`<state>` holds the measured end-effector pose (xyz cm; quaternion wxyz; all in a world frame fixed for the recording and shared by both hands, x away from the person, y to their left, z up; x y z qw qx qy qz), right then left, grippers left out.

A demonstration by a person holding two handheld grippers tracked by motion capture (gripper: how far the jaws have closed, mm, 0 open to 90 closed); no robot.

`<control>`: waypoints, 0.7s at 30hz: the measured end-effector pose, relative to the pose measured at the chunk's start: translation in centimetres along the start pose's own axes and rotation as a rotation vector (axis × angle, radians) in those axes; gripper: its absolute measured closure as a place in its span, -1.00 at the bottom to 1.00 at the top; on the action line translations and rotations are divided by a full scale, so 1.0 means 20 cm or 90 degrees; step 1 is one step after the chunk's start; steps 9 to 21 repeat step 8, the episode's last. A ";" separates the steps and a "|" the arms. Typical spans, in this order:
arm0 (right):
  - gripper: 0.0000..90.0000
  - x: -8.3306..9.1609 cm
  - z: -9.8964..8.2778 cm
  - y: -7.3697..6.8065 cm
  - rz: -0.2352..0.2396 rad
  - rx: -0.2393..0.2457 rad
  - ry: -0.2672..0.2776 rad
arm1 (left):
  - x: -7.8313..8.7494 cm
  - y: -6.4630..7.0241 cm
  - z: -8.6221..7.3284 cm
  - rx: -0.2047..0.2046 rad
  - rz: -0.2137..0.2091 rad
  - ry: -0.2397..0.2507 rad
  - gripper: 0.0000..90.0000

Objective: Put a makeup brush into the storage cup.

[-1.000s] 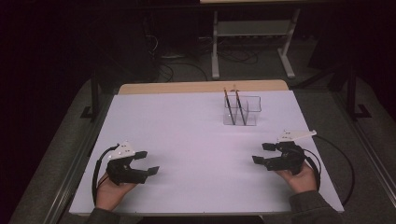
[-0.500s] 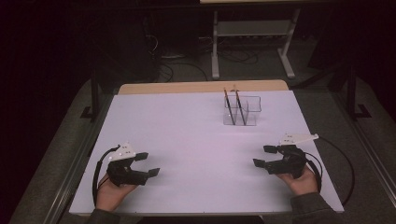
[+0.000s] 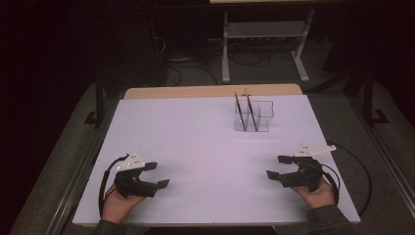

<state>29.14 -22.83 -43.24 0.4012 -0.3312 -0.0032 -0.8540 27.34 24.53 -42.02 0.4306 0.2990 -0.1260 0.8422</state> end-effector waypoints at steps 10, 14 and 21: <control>-0.53 0.00 0.00 0.00 0.001 0.006 0.006 | 0.00 0.00 0.00 -0.002 -0.002 0.001 -0.54; -0.53 0.00 0.00 0.00 0.001 0.006 0.006 | 0.00 0.00 0.00 -0.002 -0.002 0.001 -0.54; -0.53 0.00 0.00 0.00 0.001 0.006 0.006 | 0.00 0.00 0.00 -0.002 -0.002 0.001 -0.54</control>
Point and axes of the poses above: each handheld gripper's, and its own axes: x roughly backward along the jaws, z roughly out of its top, y roughly to its right, the point moved 2 cm from there along -x, roughly forward along the jaws, and after that the axes turned 4 degrees about -x, right-handed, at the moved point
